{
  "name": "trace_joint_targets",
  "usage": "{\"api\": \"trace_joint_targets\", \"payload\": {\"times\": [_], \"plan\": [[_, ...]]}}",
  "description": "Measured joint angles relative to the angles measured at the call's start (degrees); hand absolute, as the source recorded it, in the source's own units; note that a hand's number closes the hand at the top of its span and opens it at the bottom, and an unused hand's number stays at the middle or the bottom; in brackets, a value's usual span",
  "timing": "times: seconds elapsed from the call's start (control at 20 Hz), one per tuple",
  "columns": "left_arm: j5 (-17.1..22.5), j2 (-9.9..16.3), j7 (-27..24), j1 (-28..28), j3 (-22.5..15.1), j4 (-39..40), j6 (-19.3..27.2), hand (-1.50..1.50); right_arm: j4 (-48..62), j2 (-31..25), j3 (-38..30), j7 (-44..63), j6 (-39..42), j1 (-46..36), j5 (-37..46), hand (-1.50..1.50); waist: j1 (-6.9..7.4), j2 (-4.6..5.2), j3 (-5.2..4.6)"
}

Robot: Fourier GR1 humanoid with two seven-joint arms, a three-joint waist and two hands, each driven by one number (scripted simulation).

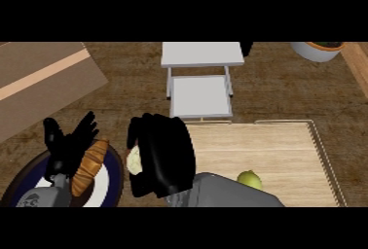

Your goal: Pick the cupcake from the tray and place it in the tiered shelf

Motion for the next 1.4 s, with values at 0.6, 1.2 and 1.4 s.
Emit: {"api": "trace_joint_targets", "payload": {"times": [0.6, 1.2, 1.4], "plan": [[0.53, 0.15, 0.02, 1.92, 1.16, -1.46, -0.47, 0.0, -4.78, -0.46, -17.02, 6.87, 8.45, -19.36, 1.8, 1.5, -1.18, -0.18, -0.01], [-0.68, -0.79, 0.17, 1.71, 0.94, -1.86, 0.19, 0.0, 7.39, -4.87, -36.64, 1.85, 14.5, -32.35, -0.9, 1.5, -0.97, 0.17, 0.04], [-0.58, -0.55, -0.22, 1.78, 1.32, -1.69, -0.61, 0.0, 13.55, -6.34, -40.07, -1.77, 15.57, -33.51, -2.15, 1.5, -0.76, 0.31, 0.04]]}}
